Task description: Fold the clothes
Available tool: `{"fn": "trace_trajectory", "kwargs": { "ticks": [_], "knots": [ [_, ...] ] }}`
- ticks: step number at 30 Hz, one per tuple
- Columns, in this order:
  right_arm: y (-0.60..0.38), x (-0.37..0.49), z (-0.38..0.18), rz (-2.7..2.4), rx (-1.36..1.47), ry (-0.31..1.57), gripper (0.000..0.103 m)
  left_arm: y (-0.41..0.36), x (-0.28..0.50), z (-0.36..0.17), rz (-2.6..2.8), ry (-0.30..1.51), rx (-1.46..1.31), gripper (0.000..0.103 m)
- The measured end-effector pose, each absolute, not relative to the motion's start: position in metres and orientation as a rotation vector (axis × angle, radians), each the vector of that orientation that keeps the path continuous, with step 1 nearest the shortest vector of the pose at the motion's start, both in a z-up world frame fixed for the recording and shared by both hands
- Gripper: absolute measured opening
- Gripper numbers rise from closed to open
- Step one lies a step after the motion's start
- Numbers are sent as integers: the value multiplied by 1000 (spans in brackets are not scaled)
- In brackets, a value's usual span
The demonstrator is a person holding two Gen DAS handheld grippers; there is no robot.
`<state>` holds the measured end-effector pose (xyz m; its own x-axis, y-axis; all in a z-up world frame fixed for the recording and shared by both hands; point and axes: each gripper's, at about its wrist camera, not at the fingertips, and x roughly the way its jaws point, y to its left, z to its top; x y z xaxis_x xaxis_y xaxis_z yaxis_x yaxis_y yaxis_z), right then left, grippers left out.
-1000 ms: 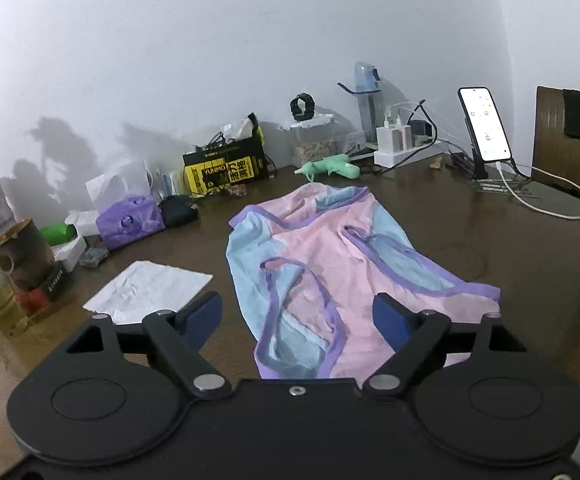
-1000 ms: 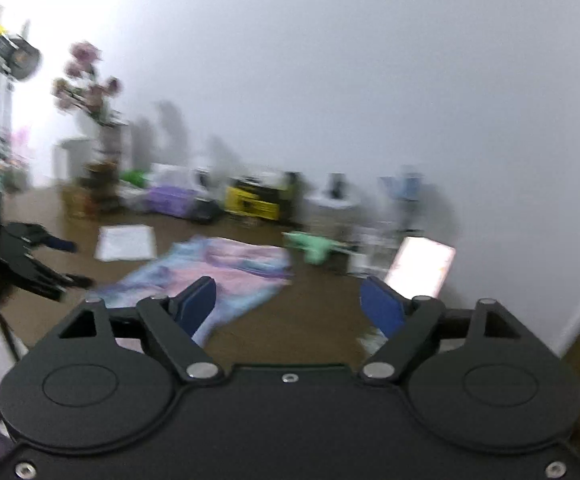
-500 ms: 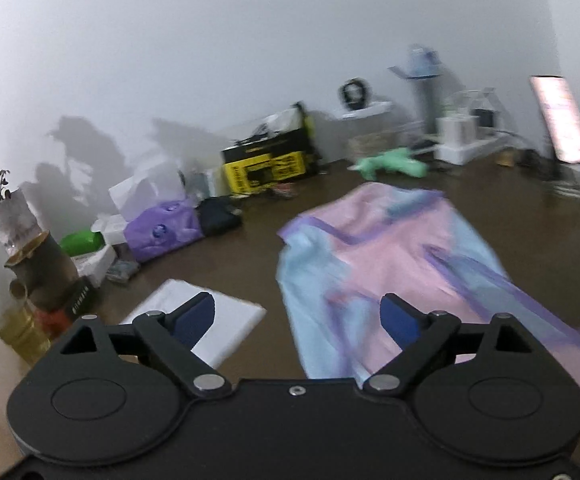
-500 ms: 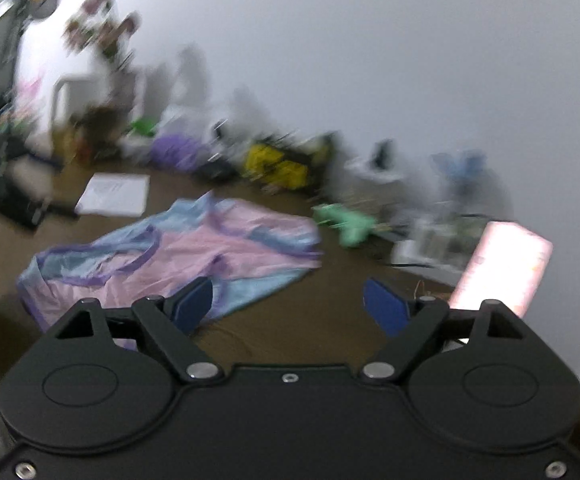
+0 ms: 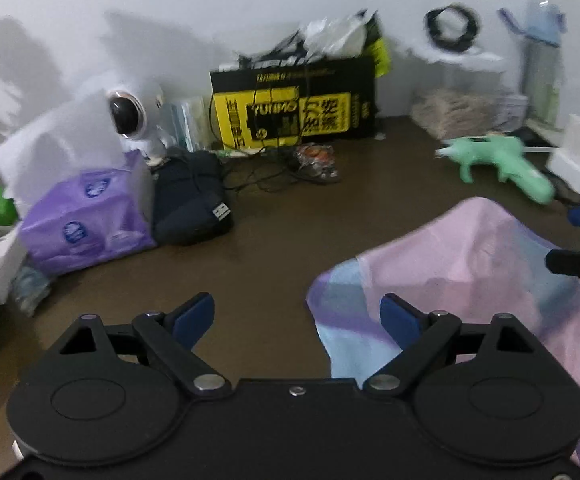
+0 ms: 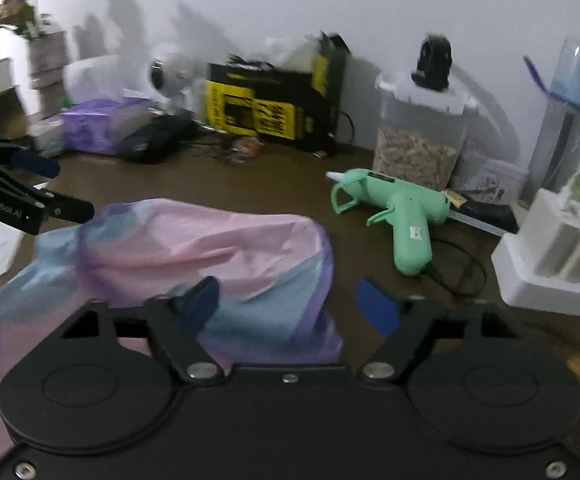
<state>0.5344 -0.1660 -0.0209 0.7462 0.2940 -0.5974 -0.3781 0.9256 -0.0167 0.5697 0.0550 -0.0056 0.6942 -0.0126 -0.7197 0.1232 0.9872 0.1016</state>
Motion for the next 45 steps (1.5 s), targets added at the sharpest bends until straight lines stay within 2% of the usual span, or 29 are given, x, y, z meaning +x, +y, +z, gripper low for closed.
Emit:
{"fn": "trace_trajectory", "kwargs": {
  "ticks": [2, 5, 7, 9, 11, 12, 13, 14, 15, 17, 21, 23, 27, 32, 37, 41, 43, 45],
  "knots": [
    [-166, 551, -26, 374, -136, 647, 67, 59, 588, -12, -85, 841, 115, 88],
    [-166, 573, -34, 396, -134, 682, 67, 61, 603, -22, -108, 870, 75, 77],
    [-165, 581, -39, 417, -120, 689, 65, 60, 606, -23, -126, 850, 65, 58],
    [-163, 588, -42, 442, -104, 691, 60, 57, 605, -20, -157, 844, 52, 10],
    [-159, 591, -42, 460, -100, 682, 40, 54, 601, -17, -174, 801, 55, 4],
    [-156, 592, -42, 465, -101, 677, 36, 52, 596, -13, -172, 760, 59, 0],
    [-153, 592, -42, 470, -102, 671, 29, 52, 593, -9, -165, 720, 59, 0],
    [-150, 592, -42, 468, -106, 664, 10, 53, 587, -2, -158, 664, 50, 0],
    [-146, 589, -40, 453, -117, 646, 7, 55, 576, 9, -157, 591, 40, 0],
    [-141, 572, -29, 412, -152, 576, 7, 55, 550, 25, -155, 497, 54, 0],
    [-135, 492, -7, 497, -293, 263, 7, 48, 471, 43, -206, 345, 131, 0],
    [-126, 432, -16, 522, -496, 92, 7, 43, 443, 36, -261, 368, 200, 0],
    [-122, 346, -49, 652, -776, -70, 7, 31, 377, 5, -384, 472, 389, 0],
    [-126, 306, -75, 726, -880, -43, 7, 34, 356, -8, -369, 497, 453, 0],
    [-130, 309, -64, 677, -883, -111, 7, 42, 371, 11, -328, 429, 441, 0],
    [-120, 354, -33, 579, -845, -148, 7, 49, 435, 44, -156, 330, 340, 0],
    [-111, 406, -15, 489, -753, -87, 8, 56, 491, 61, -4, 294, 279, 0],
    [-104, 457, -9, 449, -682, 55, 21, 56, 534, 59, 34, 351, 315, 6]
  ]
}}
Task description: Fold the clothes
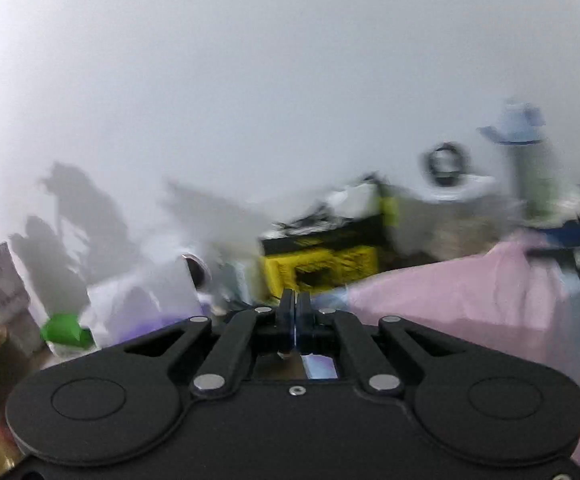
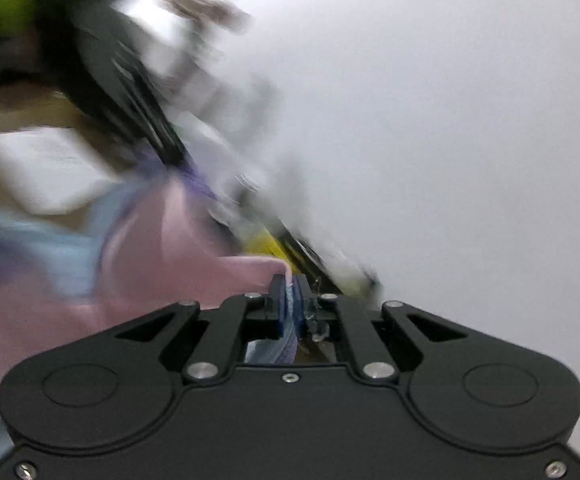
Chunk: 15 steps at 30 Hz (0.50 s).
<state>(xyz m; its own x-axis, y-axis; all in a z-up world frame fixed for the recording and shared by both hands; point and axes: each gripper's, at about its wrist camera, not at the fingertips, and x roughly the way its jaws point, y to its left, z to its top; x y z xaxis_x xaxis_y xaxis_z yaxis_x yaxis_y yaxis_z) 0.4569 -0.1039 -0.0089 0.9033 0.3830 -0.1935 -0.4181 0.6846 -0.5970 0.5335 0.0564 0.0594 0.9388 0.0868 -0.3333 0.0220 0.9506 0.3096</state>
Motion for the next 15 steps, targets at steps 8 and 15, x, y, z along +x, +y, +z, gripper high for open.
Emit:
{"fn": "trace_trajectory", "kwargs": {
  "ticks": [8, 15],
  "knots": [
    [-116, 476, -15, 370, -599, 229, 81, 80, 492, 29, 4, 546, 369, 71],
    [-129, 362, -9, 593, -477, 387, 81, 54, 333, 12, -207, 634, 354, 81]
  ]
}}
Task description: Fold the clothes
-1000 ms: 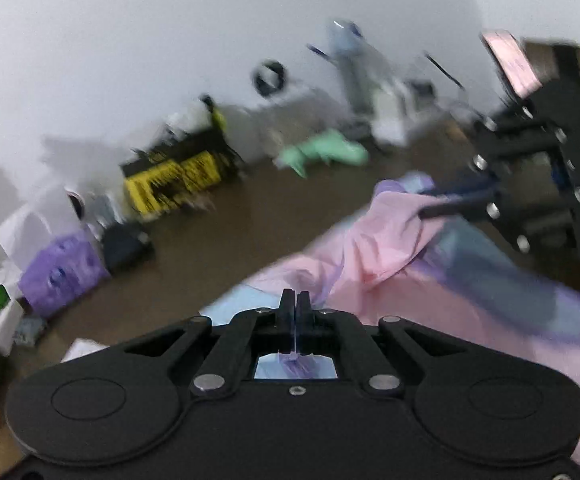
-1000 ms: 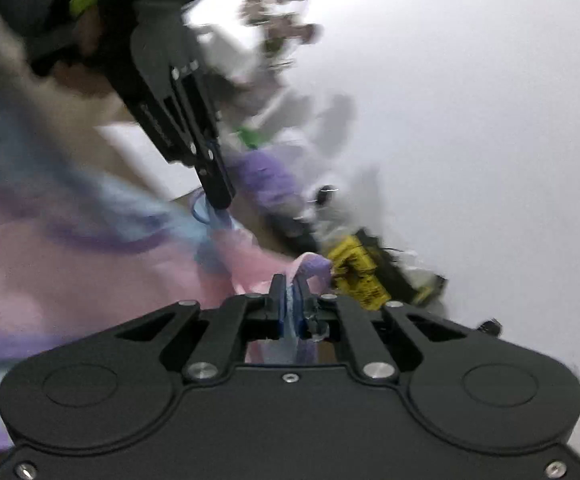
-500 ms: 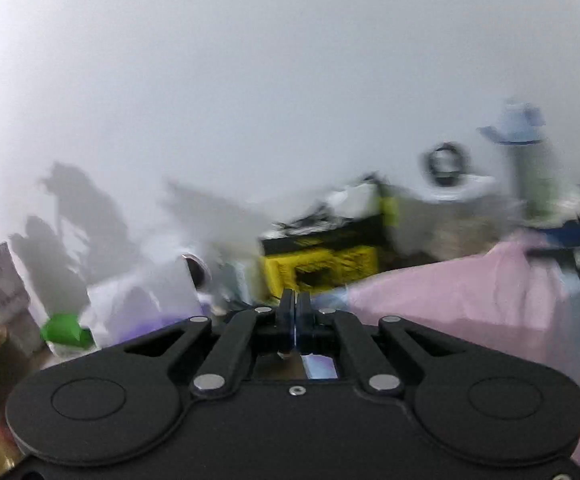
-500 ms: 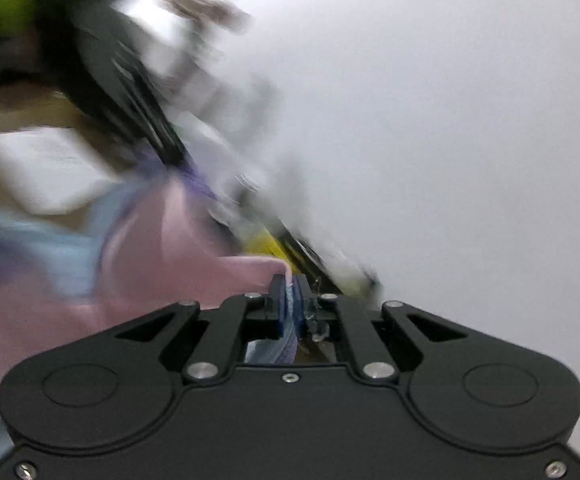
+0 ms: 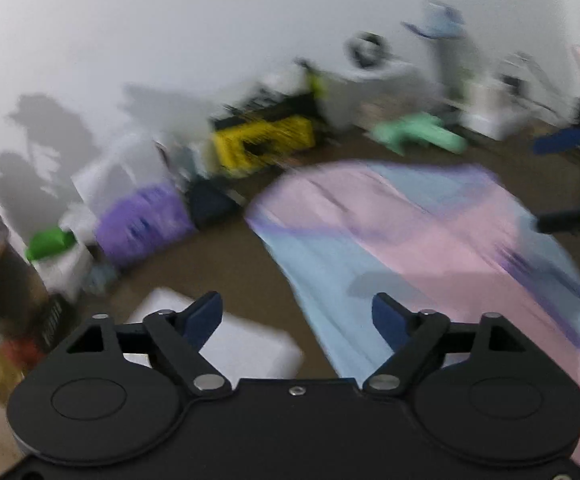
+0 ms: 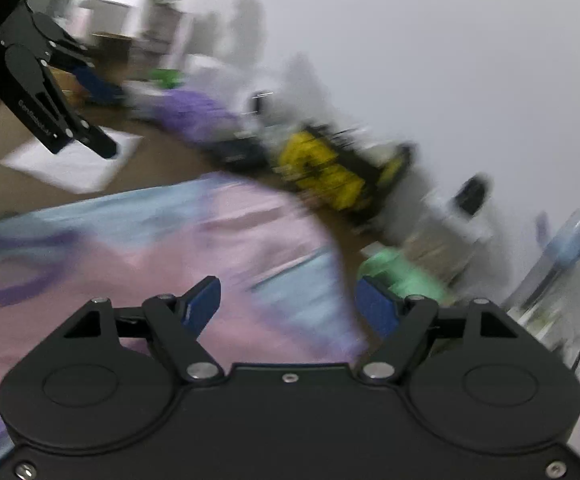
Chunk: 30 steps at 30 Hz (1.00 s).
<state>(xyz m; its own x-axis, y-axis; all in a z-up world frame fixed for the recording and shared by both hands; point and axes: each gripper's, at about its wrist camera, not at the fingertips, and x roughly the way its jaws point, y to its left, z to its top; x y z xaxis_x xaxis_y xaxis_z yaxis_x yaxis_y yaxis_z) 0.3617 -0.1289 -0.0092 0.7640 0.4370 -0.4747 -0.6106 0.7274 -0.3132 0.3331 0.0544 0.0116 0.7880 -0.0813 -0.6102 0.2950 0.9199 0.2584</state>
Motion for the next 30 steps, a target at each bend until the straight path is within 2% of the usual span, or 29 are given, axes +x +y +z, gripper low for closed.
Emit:
{"fn": "trace_trajectory", "kwargs": {
  "ticks": [7, 8, 9, 10, 11, 12, 13, 14, 16, 19, 20, 22, 23, 24, 28, 30],
  "knots": [
    [-150, 307, -15, 722, -292, 559, 80, 47, 291, -17, -166, 714, 280, 80],
    [-148, 302, -18, 726, -289, 574, 80, 48, 289, -19, -158, 718, 271, 66],
    [-146, 296, -21, 729, -285, 589, 80, 49, 287, -20, -154, 719, 256, 43],
    [-145, 293, -24, 731, -283, 599, 73, 50, 285, -21, -152, 724, 235, 28],
    [-143, 291, -26, 728, -282, 604, 61, 52, 282, -21, -153, 733, 210, 3],
    [-142, 290, -29, 725, -278, 614, 56, 53, 279, -21, -150, 736, 197, 3],
    [-142, 288, -32, 718, -275, 623, 43, 53, 272, -21, -139, 728, 191, 2],
    [-142, 285, -35, 709, -275, 631, 36, 55, 261, -21, -116, 716, 170, 2],
    [-143, 279, -37, 710, -287, 629, 33, 63, 243, -21, -68, 702, 111, 2],
    [-151, 266, -37, 724, -305, 622, 33, 78, 221, -23, 36, 680, -8, 3],
    [-154, 263, -37, 721, -304, 619, 35, 80, 219, -23, 41, 685, -17, 7],
    [-159, 256, -35, 726, -295, 617, 42, 78, 209, -18, 44, 684, 11, 30],
    [-160, 252, -33, 730, -289, 609, 50, 77, 204, -11, 33, 664, 16, 51],
    [-162, 248, -29, 733, -284, 597, 53, 77, 199, -5, 22, 643, 21, 60],
    [-165, 232, -24, 769, -282, 588, 54, 69, 183, 14, -54, 577, 41, 60],
    [-164, 226, -27, 780, -292, 608, 46, 56, 184, 9, -135, 608, 58, 60]
  ]
}}
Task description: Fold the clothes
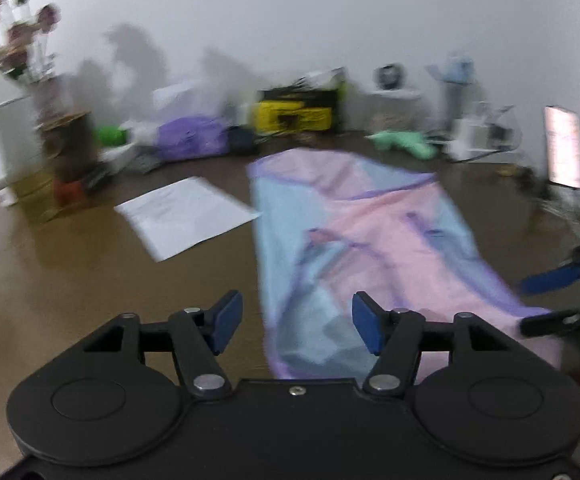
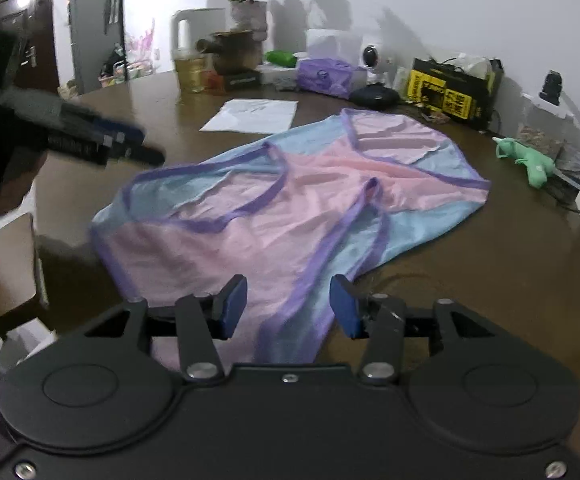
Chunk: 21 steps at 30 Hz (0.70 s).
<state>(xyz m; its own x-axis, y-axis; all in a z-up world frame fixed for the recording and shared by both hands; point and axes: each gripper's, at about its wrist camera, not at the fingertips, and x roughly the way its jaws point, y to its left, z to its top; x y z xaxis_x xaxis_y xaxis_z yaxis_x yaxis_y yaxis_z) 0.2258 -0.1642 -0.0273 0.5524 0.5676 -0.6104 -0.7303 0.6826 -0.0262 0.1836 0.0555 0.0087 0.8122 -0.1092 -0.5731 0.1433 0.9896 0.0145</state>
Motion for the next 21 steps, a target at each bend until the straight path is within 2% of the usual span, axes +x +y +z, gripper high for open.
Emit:
{"fn": "trace_trajectory", "kwargs": {
  "ticks": [1, 3, 6, 7, 8, 9, 10, 13, 16, 20, 21],
  "knots": [
    [-162, 223, -31, 790, -308, 634, 37, 49, 185, 4, -150, 628, 68, 60],
    [-162, 217, -31, 788, -327, 642, 37, 42, 184, 1, -188, 663, 86, 59],
    [-167, 211, -17, 787, -350, 630, 43, 50, 188, 24, -197, 598, 110, 60],
    [-169, 210, -12, 785, -357, 617, 52, 54, 196, 35, -176, 551, 158, 60],
    [-170, 213, -6, 773, -360, 594, 58, 58, 209, 45, -155, 507, 218, 66],
    [-171, 218, 0, 756, -362, 569, 58, 62, 228, 53, -147, 478, 270, 75],
    [-171, 228, 5, 729, -364, 542, 58, 64, 244, 57, -149, 463, 302, 77],
    [-159, 276, 12, 649, -373, 482, 58, 62, 323, 54, -201, 496, 364, 77],
    [-144, 323, 3, 613, -364, 491, 58, 46, 398, 29, -252, 591, 388, 77],
    [-127, 361, -12, 617, -316, 528, 58, 36, 437, 5, -424, 606, 428, 76],
    [-125, 364, -16, 625, -313, 535, 58, 36, 443, -1, -481, 613, 446, 70]
  ]
}}
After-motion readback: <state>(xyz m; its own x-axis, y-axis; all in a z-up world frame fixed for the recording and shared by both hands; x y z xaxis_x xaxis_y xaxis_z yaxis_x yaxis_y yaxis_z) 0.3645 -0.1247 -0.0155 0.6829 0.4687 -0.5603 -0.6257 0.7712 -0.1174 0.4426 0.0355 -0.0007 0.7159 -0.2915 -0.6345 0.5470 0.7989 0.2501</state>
